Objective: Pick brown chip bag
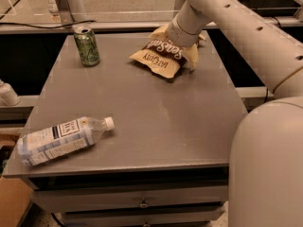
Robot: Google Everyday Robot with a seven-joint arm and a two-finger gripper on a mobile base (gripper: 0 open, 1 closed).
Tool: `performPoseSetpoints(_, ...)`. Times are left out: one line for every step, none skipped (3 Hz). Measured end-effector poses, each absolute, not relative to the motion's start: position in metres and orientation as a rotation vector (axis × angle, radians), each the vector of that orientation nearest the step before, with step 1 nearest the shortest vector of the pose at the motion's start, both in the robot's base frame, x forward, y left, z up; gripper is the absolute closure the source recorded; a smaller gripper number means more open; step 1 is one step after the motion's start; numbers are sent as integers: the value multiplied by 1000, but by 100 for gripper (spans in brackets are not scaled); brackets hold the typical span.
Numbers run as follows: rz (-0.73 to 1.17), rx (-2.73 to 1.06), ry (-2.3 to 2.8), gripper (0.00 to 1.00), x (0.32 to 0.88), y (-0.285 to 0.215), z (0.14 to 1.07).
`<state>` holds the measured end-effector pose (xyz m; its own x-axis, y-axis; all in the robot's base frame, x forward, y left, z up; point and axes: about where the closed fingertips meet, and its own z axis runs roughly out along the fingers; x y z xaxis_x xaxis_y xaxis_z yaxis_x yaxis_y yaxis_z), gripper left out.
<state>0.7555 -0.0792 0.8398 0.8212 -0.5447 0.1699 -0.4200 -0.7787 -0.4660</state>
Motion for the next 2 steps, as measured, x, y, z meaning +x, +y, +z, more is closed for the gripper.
performPoseSetpoints(-415,-2591,721,39,755,-79,844)
performPoseSetpoints(-415,-2591,721,62,755,-79,845)
